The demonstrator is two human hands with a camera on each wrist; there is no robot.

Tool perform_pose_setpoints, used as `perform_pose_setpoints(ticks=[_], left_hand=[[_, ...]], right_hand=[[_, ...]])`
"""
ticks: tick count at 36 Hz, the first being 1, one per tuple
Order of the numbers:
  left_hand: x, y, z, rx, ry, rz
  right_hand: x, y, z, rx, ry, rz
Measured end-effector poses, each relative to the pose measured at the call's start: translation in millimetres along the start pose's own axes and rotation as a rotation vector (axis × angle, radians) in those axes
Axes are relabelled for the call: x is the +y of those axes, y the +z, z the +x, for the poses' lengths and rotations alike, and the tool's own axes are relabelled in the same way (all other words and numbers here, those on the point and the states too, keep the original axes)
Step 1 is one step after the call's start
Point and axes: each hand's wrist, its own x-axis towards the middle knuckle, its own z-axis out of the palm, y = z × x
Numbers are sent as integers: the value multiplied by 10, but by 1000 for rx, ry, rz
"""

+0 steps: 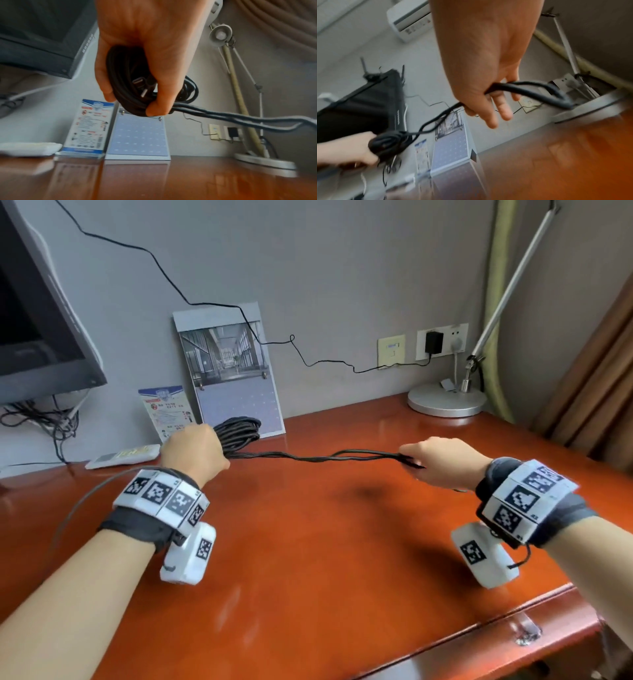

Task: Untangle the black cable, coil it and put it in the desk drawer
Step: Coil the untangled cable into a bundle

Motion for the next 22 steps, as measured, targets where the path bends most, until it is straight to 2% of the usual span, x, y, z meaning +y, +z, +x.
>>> perform_pose_setpoints(ticks=[6, 9, 13, 17, 19, 20, 22], left_hand=[[-261, 4, 93, -5, -91, -36], [-312, -19, 102, -18, -98, -77], [-346, -41, 71, -38, -110, -117], [-217, -76, -40, -68, -64, -64], [-108, -90, -100, -62, -11, -54], [-54, -101, -127, -58, 13, -63], [41, -128, -179, -50, 55, -97]], right_hand=[[-15, -65, 93, 90, -87, -43], [-53, -95, 130, 132, -39, -154], [-123, -148, 150, 97, -20, -266], [-314, -214, 198, 12, 140, -338], [-514, -192, 214, 40, 239, -395], [-635, -163, 229, 84, 247, -400], [-902, -81, 261, 153, 150, -343]])
